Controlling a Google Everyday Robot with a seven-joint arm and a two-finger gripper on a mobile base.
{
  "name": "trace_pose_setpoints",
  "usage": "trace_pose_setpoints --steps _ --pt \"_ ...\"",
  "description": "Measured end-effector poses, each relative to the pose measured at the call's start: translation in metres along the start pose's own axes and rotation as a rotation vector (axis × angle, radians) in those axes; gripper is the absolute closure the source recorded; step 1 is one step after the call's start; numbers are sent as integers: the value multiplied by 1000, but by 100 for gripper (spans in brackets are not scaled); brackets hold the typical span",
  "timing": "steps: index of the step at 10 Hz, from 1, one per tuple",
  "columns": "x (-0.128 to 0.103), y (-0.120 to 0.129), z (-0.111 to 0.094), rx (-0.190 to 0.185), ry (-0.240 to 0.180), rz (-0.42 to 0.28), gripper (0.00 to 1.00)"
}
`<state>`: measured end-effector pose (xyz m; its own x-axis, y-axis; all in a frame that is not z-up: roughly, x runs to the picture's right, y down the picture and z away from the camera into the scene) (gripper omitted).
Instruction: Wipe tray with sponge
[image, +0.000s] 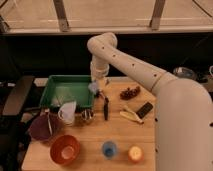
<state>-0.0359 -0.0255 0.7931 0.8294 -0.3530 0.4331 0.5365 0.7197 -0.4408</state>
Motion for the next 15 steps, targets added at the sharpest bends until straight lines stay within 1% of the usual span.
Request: trace_pose_setpoints --steps 1,3,4,5,6,8,11,13,14,15 --pt "-1 -1 0 1 0 -2 100" --pt "-3 -9 -5 23 5 -29 100" --pt "-13 -24 -9 44 5 -63 100" --pt "-20 -34 -9 54 3 -82 100" --pt "-37 -52 -8 70 -5 -112 100" --pt "-70 -89 0 91 -26 -165 100" --pt "-98 -130 13 113 -53 -223 100" --pt "-115 -152 31 105 -69 -246 100" --pt "-123 -157 47 90 -77 -256 100" --pt "-124 -158 56 80 -79 -260 100"
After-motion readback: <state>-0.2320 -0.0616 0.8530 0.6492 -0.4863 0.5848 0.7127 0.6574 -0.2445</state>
